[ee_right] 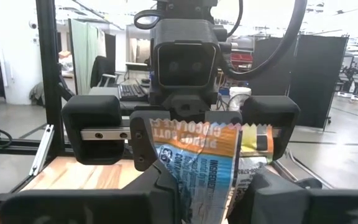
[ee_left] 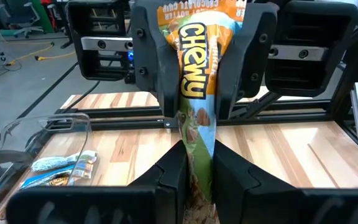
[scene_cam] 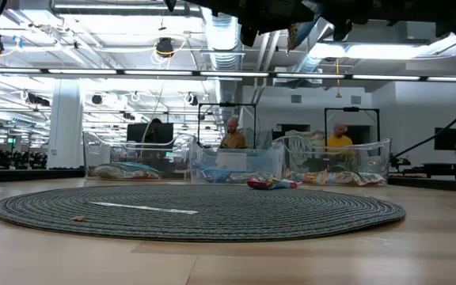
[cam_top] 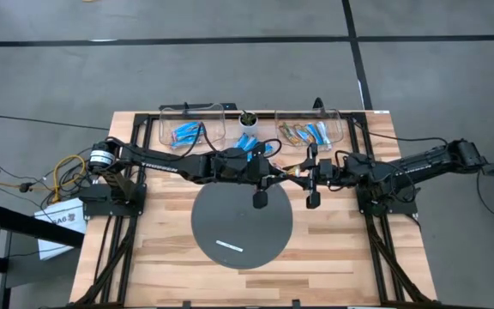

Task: Pick and place Granola Bars by type
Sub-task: Put the yellow granola bar into the right transparent bin

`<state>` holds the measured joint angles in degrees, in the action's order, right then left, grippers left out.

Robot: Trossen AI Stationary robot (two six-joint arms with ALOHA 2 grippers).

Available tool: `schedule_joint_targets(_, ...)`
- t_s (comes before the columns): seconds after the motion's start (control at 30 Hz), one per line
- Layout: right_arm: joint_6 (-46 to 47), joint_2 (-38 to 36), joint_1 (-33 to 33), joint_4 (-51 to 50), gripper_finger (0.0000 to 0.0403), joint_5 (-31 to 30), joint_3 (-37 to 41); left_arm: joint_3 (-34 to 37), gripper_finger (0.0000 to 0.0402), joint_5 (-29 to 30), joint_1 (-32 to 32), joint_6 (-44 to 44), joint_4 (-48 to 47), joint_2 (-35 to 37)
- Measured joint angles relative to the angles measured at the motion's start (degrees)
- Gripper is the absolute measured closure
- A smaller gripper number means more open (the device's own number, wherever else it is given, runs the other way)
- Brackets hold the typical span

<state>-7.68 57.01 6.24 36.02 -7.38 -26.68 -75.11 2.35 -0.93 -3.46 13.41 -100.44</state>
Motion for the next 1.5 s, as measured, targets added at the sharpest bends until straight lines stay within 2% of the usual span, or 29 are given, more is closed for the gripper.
schedule_joint_targets(0.23,-0.07,-0.02,0.0,-1.17,0.0335,-0.04,0.0,0.0,0.0332,1.6,-0.02,0.22,0.0,0.0)
schedule_joint_targets(0.57,-0.09,-0.15,-0.24,-7.94,0.0335,-1.53,0.01,0.0,0.0224,2.1,0.92,0.9,-3.27,0.0)
schedule_joint_targets(0.73,-1.86,-1.78,-0.81,-15.52,0.0335,-11.21,0.02,0.0,0.0186,3.56,1.05,1.9,-8.39,0.0)
schedule_joint_targets(0.87,-2.67,-3.62,-1.95,-19.45,0.0335,-18.92,0.07,0.0,0.0173,3.86,0.98,2.83,-12.21,0.0)
schedule_joint_targets(1.1,-6.23,-6.37,-4.38,-19.42,0.0335,-35.04,0.07,0.0,0.0171,4.6,1.03,5.18,-16.8,0.0)
schedule_joint_targets(1.23,-9.56,-7.02,-6.03,-15.91,0.0335,-44.81,0.07,0.0,0.0171,4.59,1.03,6.21,-18.12,0.0)
schedule_joint_targets(1.33,-12.89,-7.33,-7.04,-12.3,0.0335,-47.47,0.07,-0.01,0.0171,4.59,1.03,6.25,-18.27,0.0)
schedule_joint_targets(1.5,-13.8,-7.56,-8.48,-9.91,0.0335,-47.63,0.05,-0.02,0.0171,4.59,1.03,6.27,-18.34,0.0)
